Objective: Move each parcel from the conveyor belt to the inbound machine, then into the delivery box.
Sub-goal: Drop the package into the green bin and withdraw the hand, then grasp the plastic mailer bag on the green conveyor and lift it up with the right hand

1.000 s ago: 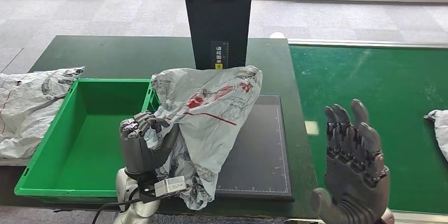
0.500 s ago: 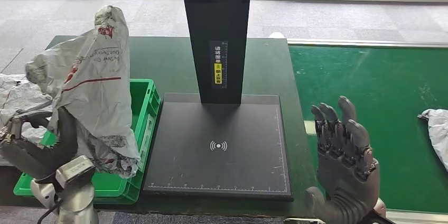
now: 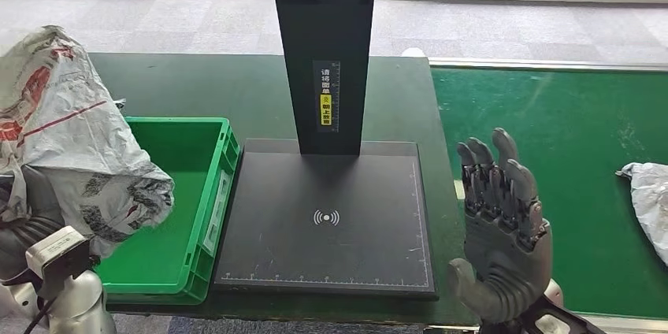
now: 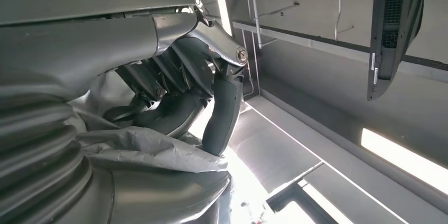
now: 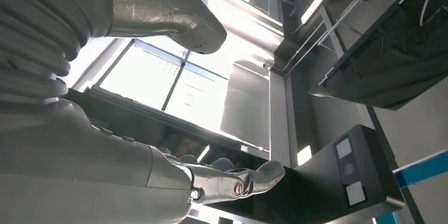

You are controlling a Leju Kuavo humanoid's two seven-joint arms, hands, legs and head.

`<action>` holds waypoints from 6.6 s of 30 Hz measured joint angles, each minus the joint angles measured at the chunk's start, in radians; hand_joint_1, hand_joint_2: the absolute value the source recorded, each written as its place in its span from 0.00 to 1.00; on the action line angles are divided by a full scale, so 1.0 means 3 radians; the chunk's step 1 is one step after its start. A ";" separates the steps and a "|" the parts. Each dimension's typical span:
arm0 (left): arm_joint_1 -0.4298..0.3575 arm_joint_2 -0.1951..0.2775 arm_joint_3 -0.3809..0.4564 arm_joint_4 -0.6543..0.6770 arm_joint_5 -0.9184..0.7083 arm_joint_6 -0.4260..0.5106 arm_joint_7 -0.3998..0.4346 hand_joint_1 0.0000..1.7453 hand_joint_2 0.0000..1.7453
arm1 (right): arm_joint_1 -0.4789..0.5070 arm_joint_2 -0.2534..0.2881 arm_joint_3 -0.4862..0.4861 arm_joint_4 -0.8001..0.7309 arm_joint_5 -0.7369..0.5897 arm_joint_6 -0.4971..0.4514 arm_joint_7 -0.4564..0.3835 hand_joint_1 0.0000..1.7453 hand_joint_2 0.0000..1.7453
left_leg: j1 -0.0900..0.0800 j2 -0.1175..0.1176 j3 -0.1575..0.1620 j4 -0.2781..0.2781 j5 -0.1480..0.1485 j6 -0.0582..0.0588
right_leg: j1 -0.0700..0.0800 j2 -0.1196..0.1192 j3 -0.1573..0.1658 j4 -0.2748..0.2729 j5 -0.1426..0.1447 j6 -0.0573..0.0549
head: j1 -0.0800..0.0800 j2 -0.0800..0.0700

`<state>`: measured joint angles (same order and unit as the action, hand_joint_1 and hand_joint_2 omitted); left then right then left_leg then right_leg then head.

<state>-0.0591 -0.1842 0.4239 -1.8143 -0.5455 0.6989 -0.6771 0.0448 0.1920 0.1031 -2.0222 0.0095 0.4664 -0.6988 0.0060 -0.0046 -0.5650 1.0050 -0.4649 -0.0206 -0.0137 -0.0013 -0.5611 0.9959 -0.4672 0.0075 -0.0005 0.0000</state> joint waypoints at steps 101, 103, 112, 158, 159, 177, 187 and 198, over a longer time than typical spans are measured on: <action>0.0100 -0.0154 -0.1409 0.0657 0.1837 -0.4194 0.0113 0.00 0.00 | 0.0145 0.0020 -0.1014 0.0934 0.2079 -0.2014 0.0580 0.00 1.00 | -0.0004 0.0004 -0.0011 0.0003 0.0000 0.0002 | -0.0003 0.0004 -0.0012 -0.0003 0.0008 0.0002 | 0.0000 0.0000; 0.0109 -0.0158 -0.1444 0.0667 0.1821 -0.4196 0.0109 0.00 0.00 | 0.0125 0.0020 -0.1079 0.0991 0.2122 -0.2044 0.0617 0.00 1.00 | -0.0004 0.0003 -0.0011 0.0003 0.0000 0.0002 | -0.0002 0.0004 -0.0012 -0.0003 0.0008 0.0003 | 0.0000 0.0000; 0.0256 -0.0152 -0.1531 0.0699 0.1679 -0.4158 0.0001 0.00 0.00 | -0.0007 -0.0168 -0.1364 0.1557 0.3332 -0.2787 0.1378 0.00 1.00 | -0.0005 0.0002 -0.0014 0.0003 -0.0001 0.0002 | -0.0004 0.0004 -0.0014 -0.0004 0.0007 0.0004 | 0.0000 0.0000; 0.0316 -0.0150 -0.1491 0.0824 0.1501 -0.3945 0.0001 0.00 0.00 | -0.0999 -0.1304 -0.2500 0.4794 0.4486 -0.2944 0.2514 0.00 1.00 | -0.0011 0.0000 -0.0014 0.0008 0.0005 0.0014 | -0.0011 0.0001 -0.0008 -0.0006 0.0015 0.0016 | 0.0000 0.0000; 0.0316 -0.0150 -0.1491 0.0824 0.1497 -0.3943 0.0000 0.00 0.00 | -0.1002 -0.1314 -0.2506 0.4811 0.4484 -0.2935 0.2517 0.00 1.00 | -0.0011 -0.0001 -0.0014 0.0008 0.0006 0.0014 | -0.0011 0.0001 -0.0008 -0.0006 0.0015 0.0017 | 0.0000 0.0000; 0.0460 -0.0160 -0.1488 0.0725 0.1395 -0.3835 0.0002 0.00 0.00 | -0.1235 -0.1404 -0.2652 0.5179 0.4440 -0.2851 0.2278 1.00 1.00 | -0.0011 0.0001 -0.0015 0.0012 0.0004 0.0034 | -0.0011 0.0001 0.0006 -0.0021 0.0025 0.0032 | 0.0001 0.0000; 0.0539 -0.0188 -0.1477 0.0678 0.1349 -0.3818 0.0000 0.00 0.00 | -0.0989 -0.0857 -0.2660 0.4191 0.3037 -0.2559 0.0772 1.00 1.00 | -0.0010 -0.0019 -0.0024 0.0010 0.0016 0.0033 | -0.0009 -0.0021 -0.0004 -0.0016 0.0025 0.0032 | 0.0001 0.0000; 0.0538 -0.0190 -0.1475 0.0679 0.1350 -0.3798 0.0000 0.00 0.00 | -0.0625 -0.0538 -0.2520 0.3257 0.2774 -0.2404 0.0711 1.00 1.00 | -0.0010 -0.0019 -0.0031 0.0008 0.0013 0.0028 | -0.0010 -0.0022 -0.0011 -0.0015 0.0019 0.0027 | 0.0001 0.0000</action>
<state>0.1024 -0.2411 -0.0185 -1.6106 -0.1404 -0.4405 -0.6771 -0.1428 0.0307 -0.6529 -1.0450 0.8416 -0.2546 -0.4856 0.0028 -0.0104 -0.5744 1.0073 -0.4608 -0.0122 -0.0168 -0.0078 -0.5645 0.9913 -0.4615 0.0155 -0.0003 0.0000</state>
